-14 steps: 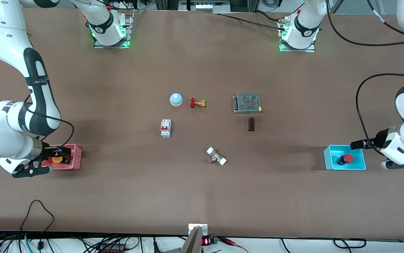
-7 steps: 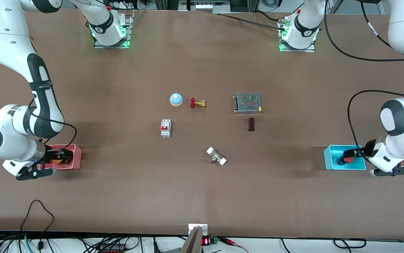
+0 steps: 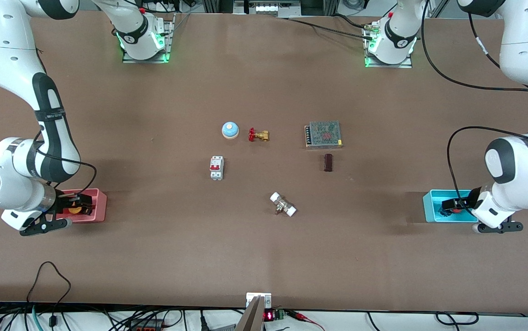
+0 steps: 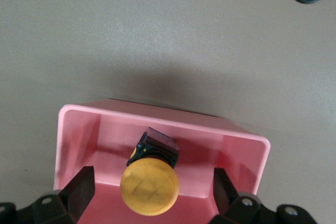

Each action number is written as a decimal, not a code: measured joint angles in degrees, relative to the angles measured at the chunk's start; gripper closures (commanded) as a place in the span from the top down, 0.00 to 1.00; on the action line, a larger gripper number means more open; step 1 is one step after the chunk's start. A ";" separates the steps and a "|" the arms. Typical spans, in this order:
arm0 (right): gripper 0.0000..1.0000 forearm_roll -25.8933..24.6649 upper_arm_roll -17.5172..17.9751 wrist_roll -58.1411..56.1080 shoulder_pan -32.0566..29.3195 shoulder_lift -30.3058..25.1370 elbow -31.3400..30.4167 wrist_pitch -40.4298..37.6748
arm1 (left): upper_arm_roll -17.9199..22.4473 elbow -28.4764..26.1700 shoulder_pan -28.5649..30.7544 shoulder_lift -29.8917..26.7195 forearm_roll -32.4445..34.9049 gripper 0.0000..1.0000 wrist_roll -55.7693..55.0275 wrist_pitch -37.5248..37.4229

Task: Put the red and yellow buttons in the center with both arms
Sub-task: 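Grasp the yellow button with the right gripper while the left gripper grasps the red button, then lift the yellow button with the right gripper while the left gripper lifts the red button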

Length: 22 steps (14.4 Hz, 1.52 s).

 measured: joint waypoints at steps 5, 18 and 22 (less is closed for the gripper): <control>0.47 0.00 0.04 -0.08 0.01 0.00 0.00 0.00 | -0.02 -0.55 -0.02 0.17 0.00 0.40 0.11 0.61; 0.28 -0.05 0.03 -3.54 -0.73 -3.72 2.73 -7.86 | -0.57 0.45 -2.19 -10.33 0.00 0.23 0.01 -12.59; 0.27 0.13 1.41 -1.17 0.21 -10.42 2.98 -15.59 | -1.11 0.16 -5.99 -11.20 0.00 0.23 -6.40 -14.43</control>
